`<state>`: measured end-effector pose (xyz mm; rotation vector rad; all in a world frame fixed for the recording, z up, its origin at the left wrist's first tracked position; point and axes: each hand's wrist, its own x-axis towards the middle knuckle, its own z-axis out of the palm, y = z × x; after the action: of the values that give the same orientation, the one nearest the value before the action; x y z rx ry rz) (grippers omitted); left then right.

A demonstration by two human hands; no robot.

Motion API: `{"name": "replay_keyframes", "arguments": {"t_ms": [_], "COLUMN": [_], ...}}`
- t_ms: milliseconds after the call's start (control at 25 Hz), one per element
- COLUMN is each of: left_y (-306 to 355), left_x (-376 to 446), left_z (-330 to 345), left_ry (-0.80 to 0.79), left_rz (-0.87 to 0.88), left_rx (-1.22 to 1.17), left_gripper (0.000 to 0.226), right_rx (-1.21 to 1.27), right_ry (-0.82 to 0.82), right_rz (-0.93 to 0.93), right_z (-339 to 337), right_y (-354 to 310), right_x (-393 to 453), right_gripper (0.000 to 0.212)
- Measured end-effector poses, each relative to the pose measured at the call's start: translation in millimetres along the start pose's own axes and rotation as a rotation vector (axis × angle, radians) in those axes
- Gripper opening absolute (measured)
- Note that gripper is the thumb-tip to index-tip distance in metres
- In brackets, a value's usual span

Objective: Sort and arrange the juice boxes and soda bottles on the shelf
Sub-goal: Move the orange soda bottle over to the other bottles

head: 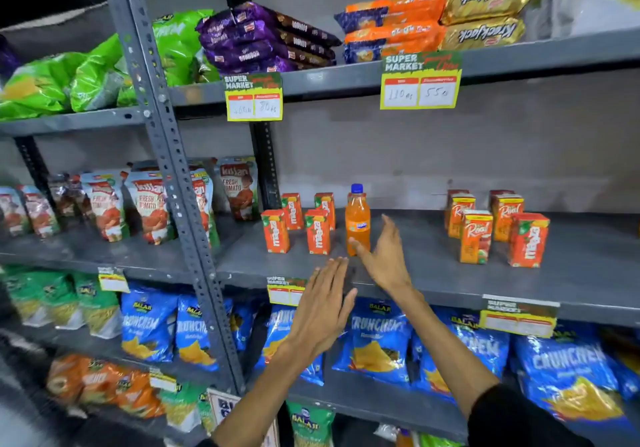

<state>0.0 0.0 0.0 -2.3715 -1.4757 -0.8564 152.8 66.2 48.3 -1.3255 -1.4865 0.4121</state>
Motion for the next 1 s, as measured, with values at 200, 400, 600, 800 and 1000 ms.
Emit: {"name": "replay_keyframes", "arguments": {"t_ms": [200, 400, 600, 800, 1000], "left_y": [-12, -11, -2, 28, 91], "left_x": [10, 13, 13, 11, 19], "left_z": [11, 15, 11, 13, 27], "left_ry": [-0.060, -0.073, -0.082, -0.057, -0.051], "left_rz": [0.006, -0.005, -0.038, -0.035, 0.012], "left_rx": [0.091, 0.110, 0.104, 0.028, -0.090], "left_gripper": [0.060, 0.060, 0.063, 0.063, 0.048], "right_rx": [0.061, 0.072, 0.079, 0.113, 0.121], "right_ry": [0.050, 0.110, 0.107, 0.072, 0.083], "right_rz": [0.119, 0.117, 0.129, 0.063, 0.068], "right_z": [23, 36, 25, -25, -110], "right_y": [-2, 10, 10, 9, 30], "right_x": [35, 41, 31, -9, -49], "right_gripper": [0.089, 0.057, 0.052, 0.042, 0.036]}}
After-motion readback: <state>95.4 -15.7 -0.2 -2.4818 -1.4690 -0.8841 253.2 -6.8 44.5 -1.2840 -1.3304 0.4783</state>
